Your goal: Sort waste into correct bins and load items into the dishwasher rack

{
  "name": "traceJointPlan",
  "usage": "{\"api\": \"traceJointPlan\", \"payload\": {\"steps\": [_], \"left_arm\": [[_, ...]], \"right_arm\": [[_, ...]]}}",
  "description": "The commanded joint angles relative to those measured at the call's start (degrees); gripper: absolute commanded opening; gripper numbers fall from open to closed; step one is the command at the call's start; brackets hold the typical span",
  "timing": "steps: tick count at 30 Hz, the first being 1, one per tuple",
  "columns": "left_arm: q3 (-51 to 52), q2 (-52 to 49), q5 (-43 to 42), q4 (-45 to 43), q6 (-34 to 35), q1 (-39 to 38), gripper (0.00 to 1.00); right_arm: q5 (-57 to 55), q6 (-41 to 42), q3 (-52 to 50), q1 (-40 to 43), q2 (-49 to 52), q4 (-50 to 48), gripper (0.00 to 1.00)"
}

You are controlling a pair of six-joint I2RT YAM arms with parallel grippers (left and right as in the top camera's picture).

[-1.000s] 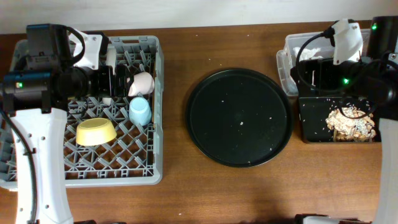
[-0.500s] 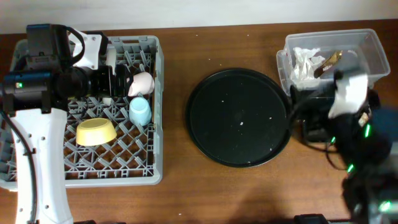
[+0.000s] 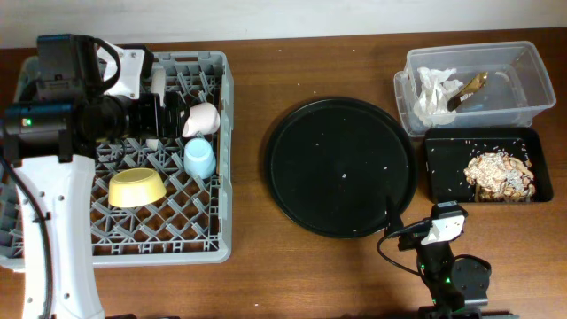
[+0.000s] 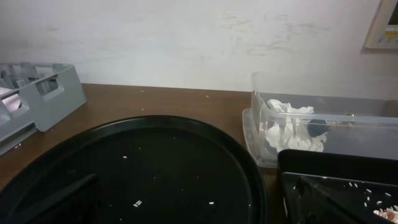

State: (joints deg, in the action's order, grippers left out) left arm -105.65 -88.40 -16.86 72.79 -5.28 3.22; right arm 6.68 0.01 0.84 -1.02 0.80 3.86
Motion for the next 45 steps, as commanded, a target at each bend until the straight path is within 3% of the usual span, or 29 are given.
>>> {"api": "traceJointPlan", "payload": {"steps": [1,12,15,17,19,22,26,30,38,45], "left_arm": [[-0.3,0.6,0.2,-0.1,0.3,-0.1,0.99],[-0.3,0.6,0.2,0.3,0.3,-0.1,0.99],[0.1,1.4,1.7,-0.7,-4.1,0.0,0.99],[2.8,3.3,1.5,-7.3,-7.9,0.0,0.99],[12.1,9.2,1.5,-20.3,-10.2,0.0,0.99],[39.7,25.7,-3.0,-45.1,-10.5,2.4,0.99],[70.0,48.7,-2.8,-61.0,-10.5,5.9,0.99],[89.8,68.9,-0.6,-66.8,-10.5,5.9,0.99],[105.2,84.1,1.9,-69.4,-10.5,5.6,0.99],[105.1,87.0,3.8,-69.4,-10.5,4.4,0.99]], "right_arm": [[-1.2,0.5,-0.5,-0.4,-0.6,0.0,0.98],[-1.2,0.5,-0.5,-0.4,-0.6,0.0,0.98],[-1.2,0.5,-0.5,-0.4,-0.6,0.0,0.98],[-1.2,0.5,-0.5,-0.4,-0.6,0.0,0.98],[-1.1,0.5,-0.5,-0.4,-0.6,0.0,0.98],[-1.2,0.5,-0.5,-0.4,-0.6,0.0,0.98],[-1.2,0.5,-0.5,-0.4,-0.6,0.0,0.98],[-1.2,0.5,-0.5,-0.4,-0.6,0.0,0.98],[-1.2,0.5,-0.5,-0.4,-0.6,0.0,0.98],[-1.2,0.5,-0.5,-0.4,-0.6,0.0,0.98]]}}
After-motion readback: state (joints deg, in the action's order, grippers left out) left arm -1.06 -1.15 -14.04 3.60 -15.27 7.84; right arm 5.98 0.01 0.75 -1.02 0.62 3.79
